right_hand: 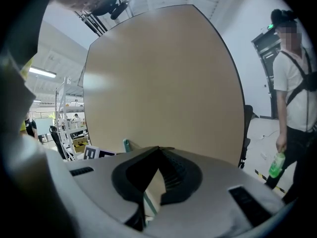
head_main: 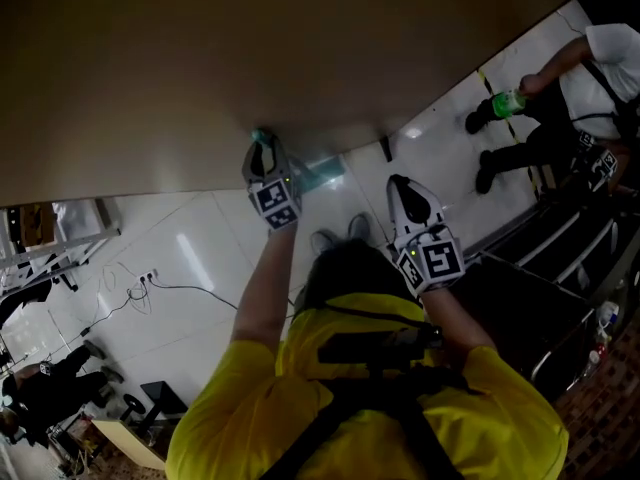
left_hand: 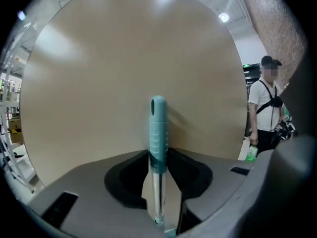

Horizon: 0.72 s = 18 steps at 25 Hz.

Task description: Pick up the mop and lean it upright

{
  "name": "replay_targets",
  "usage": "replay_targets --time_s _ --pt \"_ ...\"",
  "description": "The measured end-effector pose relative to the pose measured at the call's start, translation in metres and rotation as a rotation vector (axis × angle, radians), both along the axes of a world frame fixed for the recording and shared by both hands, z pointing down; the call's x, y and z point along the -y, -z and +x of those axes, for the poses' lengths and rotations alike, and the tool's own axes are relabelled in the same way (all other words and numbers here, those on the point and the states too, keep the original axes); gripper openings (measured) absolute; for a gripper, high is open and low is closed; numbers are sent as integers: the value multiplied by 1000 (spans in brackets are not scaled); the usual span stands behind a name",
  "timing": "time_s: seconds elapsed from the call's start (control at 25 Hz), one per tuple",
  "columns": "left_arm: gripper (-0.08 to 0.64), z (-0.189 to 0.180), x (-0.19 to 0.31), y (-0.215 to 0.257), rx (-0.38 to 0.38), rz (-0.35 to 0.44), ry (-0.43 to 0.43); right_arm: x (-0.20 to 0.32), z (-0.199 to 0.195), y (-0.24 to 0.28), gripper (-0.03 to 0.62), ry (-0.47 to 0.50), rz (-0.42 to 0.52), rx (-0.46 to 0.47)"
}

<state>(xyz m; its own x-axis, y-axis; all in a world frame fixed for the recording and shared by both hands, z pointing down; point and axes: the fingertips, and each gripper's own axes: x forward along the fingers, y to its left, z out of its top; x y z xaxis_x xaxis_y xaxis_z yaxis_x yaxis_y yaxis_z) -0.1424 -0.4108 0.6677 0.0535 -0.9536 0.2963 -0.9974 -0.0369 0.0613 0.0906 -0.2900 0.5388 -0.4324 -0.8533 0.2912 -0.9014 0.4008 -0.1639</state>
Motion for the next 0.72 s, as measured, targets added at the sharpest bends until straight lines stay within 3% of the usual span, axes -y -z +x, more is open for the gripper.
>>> replay_targets --time_s 0.16,0.4,0.72 --pt "101 9 -5 3 -3 35 -8 1 13 -5 6 -16 -7 -2" --pt "100 16 -48 24 -6 65 -106 4 19 5 6 -54 9 11" --pt "101 31 -106 140 -38 178 -249 6 43 21 6 -112 63 35"
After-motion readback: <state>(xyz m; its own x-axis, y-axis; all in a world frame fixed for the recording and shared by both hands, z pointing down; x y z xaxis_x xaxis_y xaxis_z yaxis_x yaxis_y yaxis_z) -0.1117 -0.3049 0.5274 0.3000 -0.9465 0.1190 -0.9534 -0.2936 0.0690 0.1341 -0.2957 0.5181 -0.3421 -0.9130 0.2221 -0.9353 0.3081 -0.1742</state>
